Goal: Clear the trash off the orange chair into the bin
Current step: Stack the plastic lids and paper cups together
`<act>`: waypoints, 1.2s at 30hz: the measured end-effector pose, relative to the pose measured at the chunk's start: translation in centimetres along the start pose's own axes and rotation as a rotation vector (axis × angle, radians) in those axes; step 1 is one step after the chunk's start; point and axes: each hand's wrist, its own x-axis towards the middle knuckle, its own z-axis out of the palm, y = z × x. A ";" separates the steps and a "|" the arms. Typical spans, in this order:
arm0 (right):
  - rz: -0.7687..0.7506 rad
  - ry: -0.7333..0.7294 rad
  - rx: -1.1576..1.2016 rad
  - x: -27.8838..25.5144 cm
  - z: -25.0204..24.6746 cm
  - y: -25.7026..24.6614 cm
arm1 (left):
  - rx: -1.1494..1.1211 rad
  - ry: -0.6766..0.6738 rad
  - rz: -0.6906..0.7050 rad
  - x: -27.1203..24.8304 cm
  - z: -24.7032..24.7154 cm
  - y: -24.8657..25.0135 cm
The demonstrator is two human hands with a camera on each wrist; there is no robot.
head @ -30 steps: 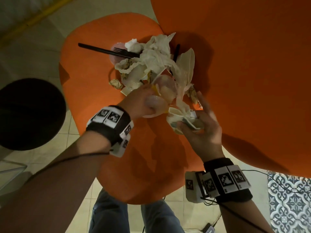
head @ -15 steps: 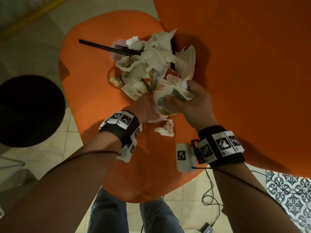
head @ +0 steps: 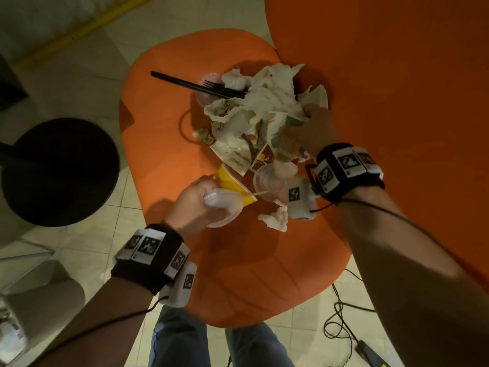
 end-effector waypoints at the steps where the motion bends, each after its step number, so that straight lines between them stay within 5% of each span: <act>1: 0.001 0.030 0.014 -0.7 -0.1 0.2 | -0.005 -0.029 0.003 -0.2 0.1 0.0; 8: -0.116 0.216 0.335 -9.7 -1.2 1.6 | 0.299 -0.296 0.145 -0.1 3.2 4.9; 15: -0.125 0.291 0.334 -14.2 -1.9 3.3 | 0.787 -0.762 -0.096 3.5 8.8 8.2; 19: -0.207 0.265 0.413 -15.8 -1.8 3.5 | 0.890 -0.709 -0.132 3.7 10.0 8.9; 24: -0.161 0.183 0.409 -16.0 -1.6 4.0 | 0.763 -0.637 -0.177 3.2 8.5 6.6; 32: 0.314 -0.154 0.110 -14.2 0.4 9.1 | 0.494 -0.291 -0.192 -0.2 3.6 1.4; 36: 0.322 -0.206 -0.186 -14.0 1.9 10.0 | 0.319 -0.166 -0.219 -1.3 1.7 0.2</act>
